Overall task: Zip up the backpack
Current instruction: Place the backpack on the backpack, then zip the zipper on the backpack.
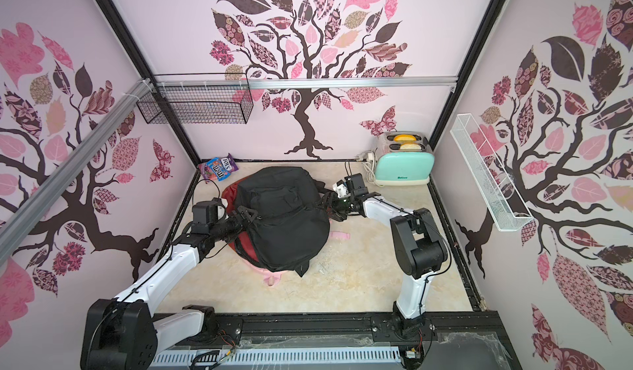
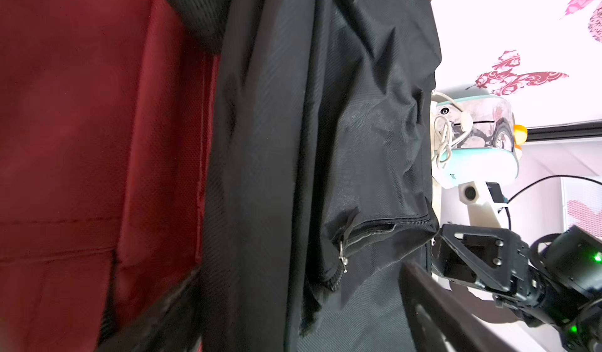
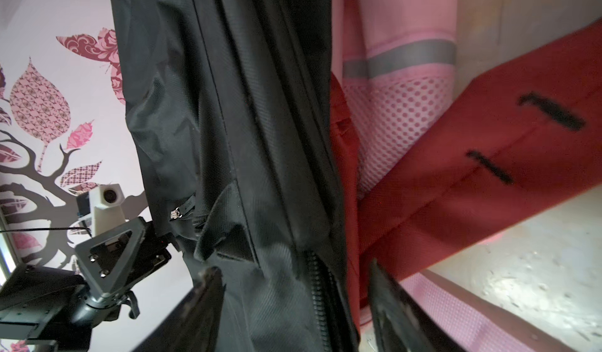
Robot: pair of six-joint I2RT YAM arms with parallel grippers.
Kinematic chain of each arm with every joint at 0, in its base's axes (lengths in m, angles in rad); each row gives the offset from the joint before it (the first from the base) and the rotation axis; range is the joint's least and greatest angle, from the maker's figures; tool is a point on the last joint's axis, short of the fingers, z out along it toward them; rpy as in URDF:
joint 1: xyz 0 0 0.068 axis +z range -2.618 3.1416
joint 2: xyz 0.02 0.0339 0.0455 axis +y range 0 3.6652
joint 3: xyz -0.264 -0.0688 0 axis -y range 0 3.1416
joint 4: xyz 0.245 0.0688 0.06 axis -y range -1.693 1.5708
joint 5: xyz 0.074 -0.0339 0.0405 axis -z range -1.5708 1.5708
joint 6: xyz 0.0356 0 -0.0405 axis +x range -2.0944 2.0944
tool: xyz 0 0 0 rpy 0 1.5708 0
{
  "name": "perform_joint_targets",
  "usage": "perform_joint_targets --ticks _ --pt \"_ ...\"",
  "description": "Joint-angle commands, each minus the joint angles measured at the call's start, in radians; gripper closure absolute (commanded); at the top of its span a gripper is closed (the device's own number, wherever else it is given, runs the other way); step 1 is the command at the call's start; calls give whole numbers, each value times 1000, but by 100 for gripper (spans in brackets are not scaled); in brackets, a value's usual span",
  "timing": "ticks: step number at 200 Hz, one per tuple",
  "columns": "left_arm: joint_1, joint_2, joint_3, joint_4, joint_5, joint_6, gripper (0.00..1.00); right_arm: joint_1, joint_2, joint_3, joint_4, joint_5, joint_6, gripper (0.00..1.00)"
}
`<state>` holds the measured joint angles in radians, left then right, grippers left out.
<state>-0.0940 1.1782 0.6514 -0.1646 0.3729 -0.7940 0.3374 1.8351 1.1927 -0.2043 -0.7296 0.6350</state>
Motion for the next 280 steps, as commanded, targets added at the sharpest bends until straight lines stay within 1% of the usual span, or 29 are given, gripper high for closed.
perform_joint_targets --ticks 1,16,28,33,49,73,92,111,126,142,146,159,172,193,212,223,238,245,256,280 --pt "4 4 -40 89 28 -15 11 9 9 15 37 -13 -3 39" --pt "4 6 -76 146 38 -33 14 12 16 11 48 -15 1 46" --pt "5 14 -83 166 54 -34 19 14 22 12 51 -19 0 53" --pt "5 16 -86 174 58 -35 20 15 25 12 51 -20 0 54" --pt "5 19 -100 218 78 -44 32 17 29 8 52 -21 0 58" --pt "5 18 -119 258 92 -53 39 21 33 7 50 -22 -4 62" --pt "4 17 -125 269 93 -54 50 23 32 6 43 -17 -9 63" --pt "4 12 -127 275 93 -53 64 22 27 11 21 -3 -18 63" --pt "3 15 -125 277 99 -49 78 23 23 17 7 5 -20 63" --pt "4 14 -128 281 101 -51 100 22 20 32 -32 31 -27 61" --pt "5 13 -129 281 101 -53 100 21 19 40 -45 42 -32 58" --pt "4 9 -133 282 97 -51 100 19 9 71 -111 91 -56 46" --pt "4 5 -134 281 98 -51 100 17 -15 119 -214 193 -92 37" --pt "4 -8 -136 280 98 -47 100 18 -78 187 -324 339 -126 31" --pt "5 -24 -139 281 97 -47 100 24 -131 244 -367 377 -149 29" --pt "4 -31 -138 280 96 -46 100 36 -150 265 -359 338 -158 29" --pt "1 -35 -128 252 87 -26 100 69 -151 291 -318 207 -174 29" --pt "-3 -31 -110 210 77 -11 100 88 -137 311 -315 151 -183 29" --pt "-5 -28 -102 203 78 0 100 126 -112 341 -305 73 -189 29" --pt "-15 -37 -113 227 71 -5 100 195 -58 343 -162 -70 -106 32"
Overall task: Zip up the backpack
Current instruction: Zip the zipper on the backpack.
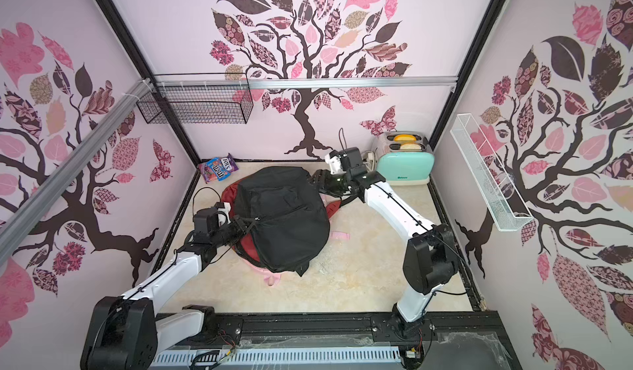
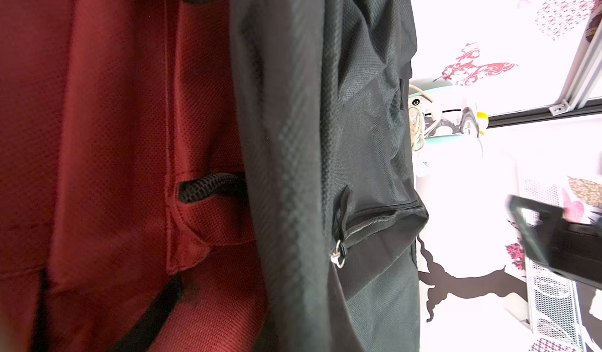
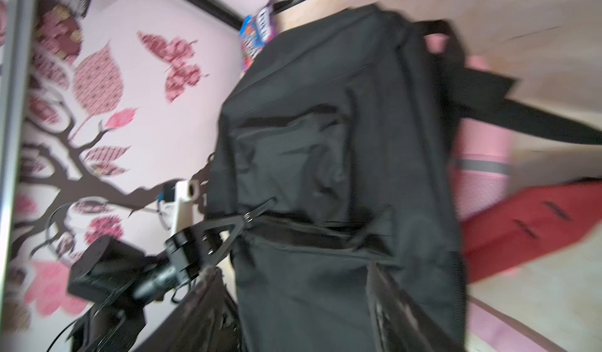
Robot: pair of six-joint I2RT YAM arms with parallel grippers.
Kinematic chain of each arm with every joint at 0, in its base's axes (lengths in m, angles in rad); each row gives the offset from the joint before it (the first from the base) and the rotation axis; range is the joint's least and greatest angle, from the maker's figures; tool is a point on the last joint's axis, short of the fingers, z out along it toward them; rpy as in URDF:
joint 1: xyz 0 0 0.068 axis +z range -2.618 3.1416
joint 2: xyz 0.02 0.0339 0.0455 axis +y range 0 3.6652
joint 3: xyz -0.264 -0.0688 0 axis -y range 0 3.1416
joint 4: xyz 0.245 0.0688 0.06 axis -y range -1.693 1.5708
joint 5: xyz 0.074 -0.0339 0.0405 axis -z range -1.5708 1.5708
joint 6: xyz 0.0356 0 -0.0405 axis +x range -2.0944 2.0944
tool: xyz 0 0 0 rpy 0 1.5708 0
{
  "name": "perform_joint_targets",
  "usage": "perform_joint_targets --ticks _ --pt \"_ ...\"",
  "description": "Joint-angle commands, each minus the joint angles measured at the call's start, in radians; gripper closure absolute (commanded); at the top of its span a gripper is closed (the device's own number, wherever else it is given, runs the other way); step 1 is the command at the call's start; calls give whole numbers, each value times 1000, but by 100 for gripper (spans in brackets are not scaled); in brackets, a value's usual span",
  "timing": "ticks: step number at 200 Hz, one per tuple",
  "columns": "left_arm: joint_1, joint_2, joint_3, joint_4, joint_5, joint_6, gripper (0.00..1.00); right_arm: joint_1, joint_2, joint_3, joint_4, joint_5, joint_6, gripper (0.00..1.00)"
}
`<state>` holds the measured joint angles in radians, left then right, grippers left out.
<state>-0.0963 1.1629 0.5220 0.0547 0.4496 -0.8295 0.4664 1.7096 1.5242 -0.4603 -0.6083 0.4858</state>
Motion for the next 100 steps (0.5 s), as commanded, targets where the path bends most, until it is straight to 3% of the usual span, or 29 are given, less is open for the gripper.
perform_joint_targets --ticks 1,24,100 --pt "-14 -22 16 6 -6 31 100 67 70 11 101 -196 47 32" --pt "-21 -26 19 3 -8 36 100 102 138 6 229 -264 132 35" --pt "-55 -16 24 11 -11 54 100 158 323 43 344 -274 197 39"
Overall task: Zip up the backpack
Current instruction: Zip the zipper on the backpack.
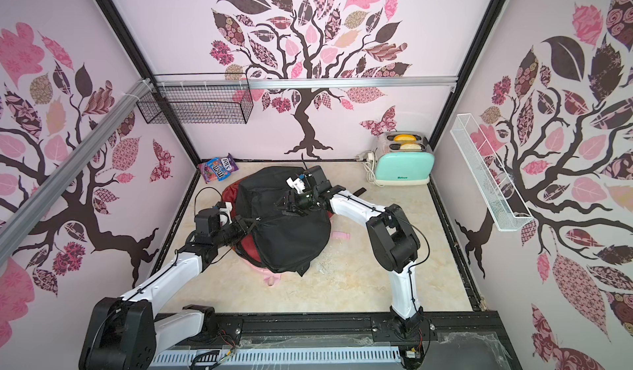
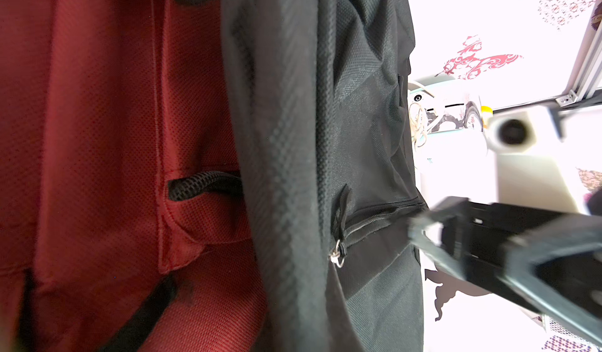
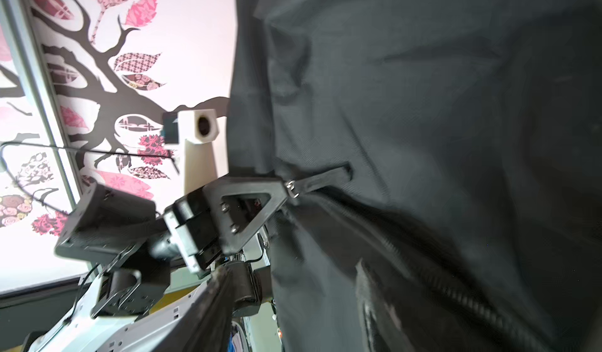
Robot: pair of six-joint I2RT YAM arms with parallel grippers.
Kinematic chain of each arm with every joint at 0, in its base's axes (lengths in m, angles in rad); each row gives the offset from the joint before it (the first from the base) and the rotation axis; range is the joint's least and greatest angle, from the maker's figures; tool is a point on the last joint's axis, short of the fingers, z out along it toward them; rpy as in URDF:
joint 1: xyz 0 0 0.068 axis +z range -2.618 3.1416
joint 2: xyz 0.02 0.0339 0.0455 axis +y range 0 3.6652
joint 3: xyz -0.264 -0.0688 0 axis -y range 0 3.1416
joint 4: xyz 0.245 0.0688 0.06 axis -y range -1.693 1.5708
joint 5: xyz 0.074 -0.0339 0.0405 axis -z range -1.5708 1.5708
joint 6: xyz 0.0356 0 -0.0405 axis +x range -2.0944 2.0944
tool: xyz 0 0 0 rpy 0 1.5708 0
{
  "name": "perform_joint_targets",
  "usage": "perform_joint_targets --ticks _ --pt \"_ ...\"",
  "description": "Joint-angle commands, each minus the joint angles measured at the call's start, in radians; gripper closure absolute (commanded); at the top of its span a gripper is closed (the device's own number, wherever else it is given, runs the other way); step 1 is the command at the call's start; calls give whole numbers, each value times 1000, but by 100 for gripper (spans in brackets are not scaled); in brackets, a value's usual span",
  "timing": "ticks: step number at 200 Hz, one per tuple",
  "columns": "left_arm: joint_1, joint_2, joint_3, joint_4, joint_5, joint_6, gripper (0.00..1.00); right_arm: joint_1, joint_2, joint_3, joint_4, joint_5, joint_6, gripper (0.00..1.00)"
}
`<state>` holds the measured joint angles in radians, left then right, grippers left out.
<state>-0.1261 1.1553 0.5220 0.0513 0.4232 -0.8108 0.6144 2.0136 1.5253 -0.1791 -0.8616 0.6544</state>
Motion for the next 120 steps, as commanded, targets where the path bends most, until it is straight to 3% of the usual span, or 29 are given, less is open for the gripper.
perform_joint_targets --ticks 1,120 --pt "-26 -8 25 13 14 36 100 10 21 42 62 -21 28 39" --pt "-80 -34 55 -32 -13 70 100 54 152 90 0 27 6 40"
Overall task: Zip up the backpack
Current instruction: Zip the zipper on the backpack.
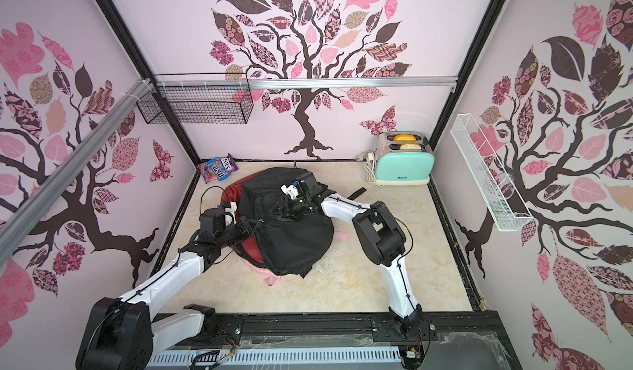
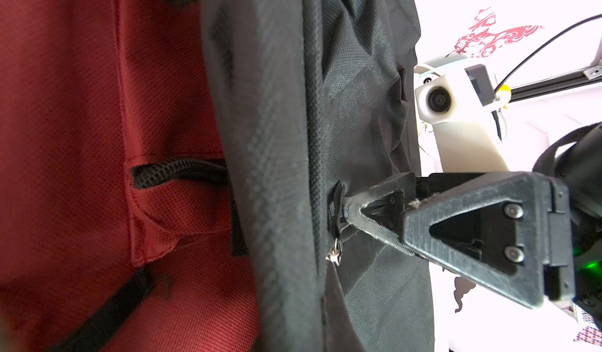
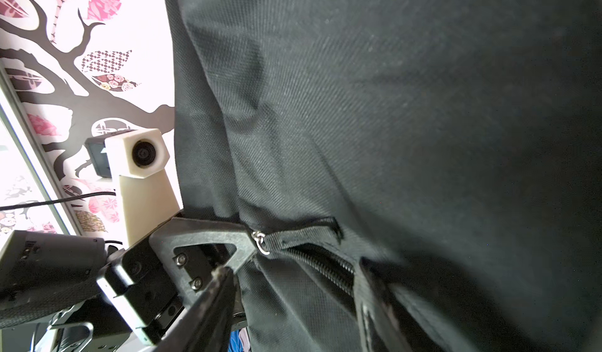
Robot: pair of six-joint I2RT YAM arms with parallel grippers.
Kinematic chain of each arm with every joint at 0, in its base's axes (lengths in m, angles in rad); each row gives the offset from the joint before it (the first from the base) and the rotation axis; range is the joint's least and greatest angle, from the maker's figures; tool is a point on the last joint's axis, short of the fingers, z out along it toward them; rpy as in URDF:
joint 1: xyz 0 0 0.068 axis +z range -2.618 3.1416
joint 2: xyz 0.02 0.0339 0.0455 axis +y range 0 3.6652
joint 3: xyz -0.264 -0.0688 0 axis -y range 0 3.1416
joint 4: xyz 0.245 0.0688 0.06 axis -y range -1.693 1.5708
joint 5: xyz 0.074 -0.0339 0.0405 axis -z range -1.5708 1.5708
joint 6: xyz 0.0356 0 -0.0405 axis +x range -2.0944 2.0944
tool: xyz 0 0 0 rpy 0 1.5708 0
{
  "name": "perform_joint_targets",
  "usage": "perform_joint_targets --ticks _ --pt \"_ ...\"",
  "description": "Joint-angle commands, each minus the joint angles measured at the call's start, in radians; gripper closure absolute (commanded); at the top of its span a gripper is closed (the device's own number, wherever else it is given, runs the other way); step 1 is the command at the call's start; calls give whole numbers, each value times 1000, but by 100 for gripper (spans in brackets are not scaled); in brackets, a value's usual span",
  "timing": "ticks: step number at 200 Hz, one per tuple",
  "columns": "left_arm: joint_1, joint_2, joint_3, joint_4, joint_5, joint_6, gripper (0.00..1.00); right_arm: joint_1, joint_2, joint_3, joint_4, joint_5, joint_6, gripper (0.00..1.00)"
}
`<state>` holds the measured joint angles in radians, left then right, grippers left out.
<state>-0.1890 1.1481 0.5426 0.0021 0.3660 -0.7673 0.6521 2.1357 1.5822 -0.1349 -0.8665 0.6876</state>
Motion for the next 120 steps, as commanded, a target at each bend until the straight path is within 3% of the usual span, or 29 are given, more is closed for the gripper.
perform_joint_targets --ticks 1,120 --pt "-17 -28 34 18 45 26 100 16 30 34 -44 33 -27 40" --pt "-32 -39 23 59 85 14 100 29 139 89 7 16 21 45"
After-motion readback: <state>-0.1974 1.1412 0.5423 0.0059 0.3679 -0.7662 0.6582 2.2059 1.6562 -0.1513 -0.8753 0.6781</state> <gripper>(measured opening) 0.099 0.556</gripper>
